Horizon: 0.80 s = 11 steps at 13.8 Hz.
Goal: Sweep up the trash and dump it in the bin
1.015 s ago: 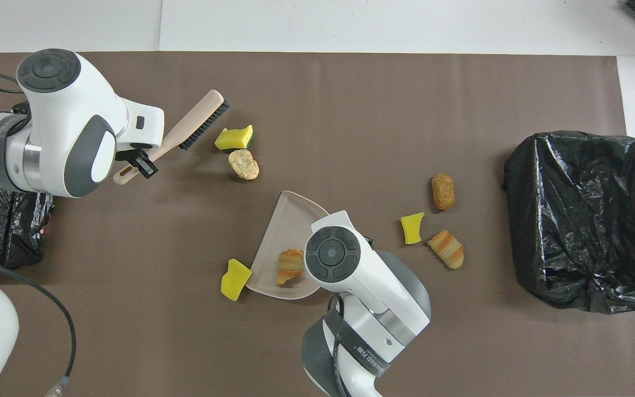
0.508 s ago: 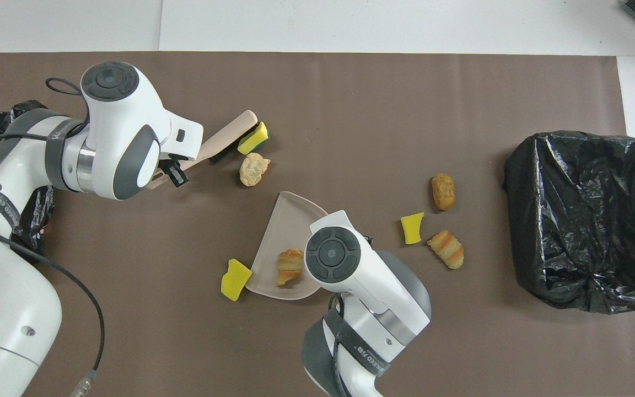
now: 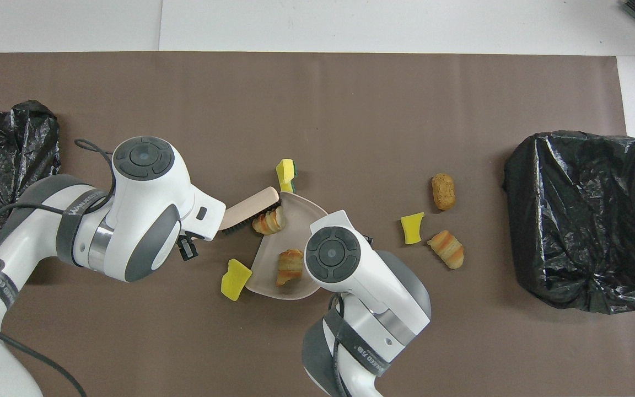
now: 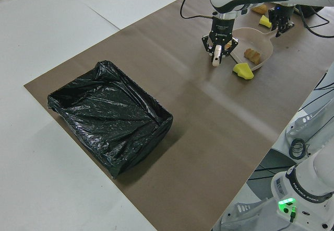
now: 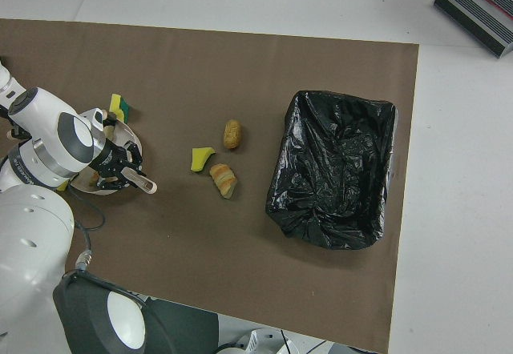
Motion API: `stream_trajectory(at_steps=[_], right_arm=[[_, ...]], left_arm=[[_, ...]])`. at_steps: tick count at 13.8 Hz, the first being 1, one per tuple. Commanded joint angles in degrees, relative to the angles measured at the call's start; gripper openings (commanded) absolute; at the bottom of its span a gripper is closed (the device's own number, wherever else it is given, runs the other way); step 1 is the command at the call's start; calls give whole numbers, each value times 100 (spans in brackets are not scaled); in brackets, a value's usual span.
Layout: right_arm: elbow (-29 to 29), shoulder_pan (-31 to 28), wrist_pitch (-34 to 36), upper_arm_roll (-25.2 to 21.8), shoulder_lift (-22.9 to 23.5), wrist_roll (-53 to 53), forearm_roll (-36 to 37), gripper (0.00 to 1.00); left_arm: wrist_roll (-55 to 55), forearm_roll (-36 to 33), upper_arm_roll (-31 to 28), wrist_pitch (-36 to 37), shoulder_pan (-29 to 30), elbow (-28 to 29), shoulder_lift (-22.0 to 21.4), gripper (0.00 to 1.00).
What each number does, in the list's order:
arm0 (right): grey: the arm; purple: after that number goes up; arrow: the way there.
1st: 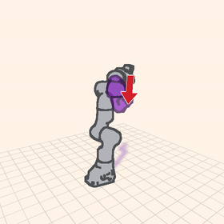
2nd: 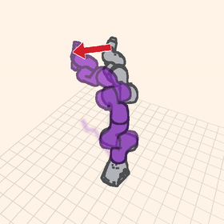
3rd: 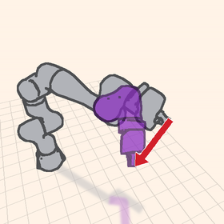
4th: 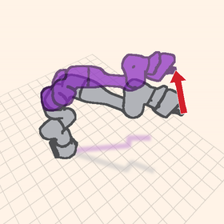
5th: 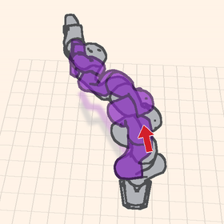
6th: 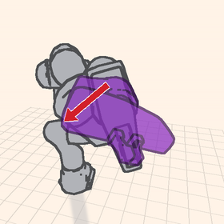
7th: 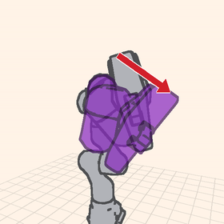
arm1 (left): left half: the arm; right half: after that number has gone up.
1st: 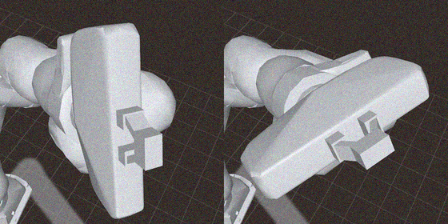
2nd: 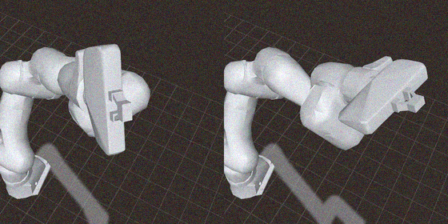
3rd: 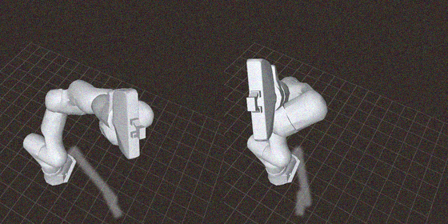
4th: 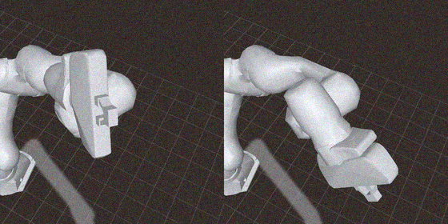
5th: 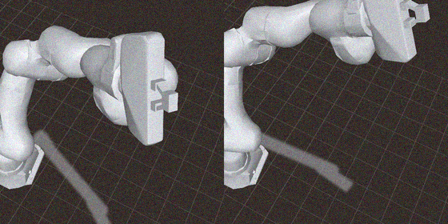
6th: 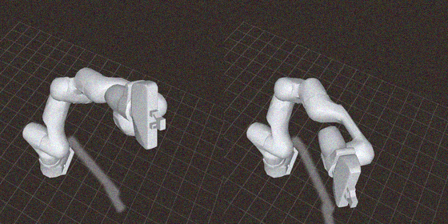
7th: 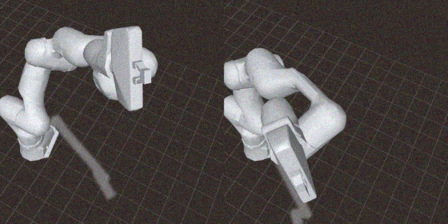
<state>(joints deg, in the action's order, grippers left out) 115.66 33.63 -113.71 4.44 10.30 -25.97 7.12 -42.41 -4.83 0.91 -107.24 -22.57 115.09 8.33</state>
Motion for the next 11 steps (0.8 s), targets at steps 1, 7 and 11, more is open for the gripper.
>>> stream_trajectory(at_steps=[1,7,11], right_arm=[[89,-32,-143,21,7,-136,114,0],[89,-40,-152,21,7,-171,114,0],[115,-67,-310,13,16,-847,429,0]], left_arm=[[152,-18,-82,342,-353,233,-498,0],[1744,465,-100,749,-556,-82,-1062,0],[1701,519,-152,-278,-556,-732,-265,0]])
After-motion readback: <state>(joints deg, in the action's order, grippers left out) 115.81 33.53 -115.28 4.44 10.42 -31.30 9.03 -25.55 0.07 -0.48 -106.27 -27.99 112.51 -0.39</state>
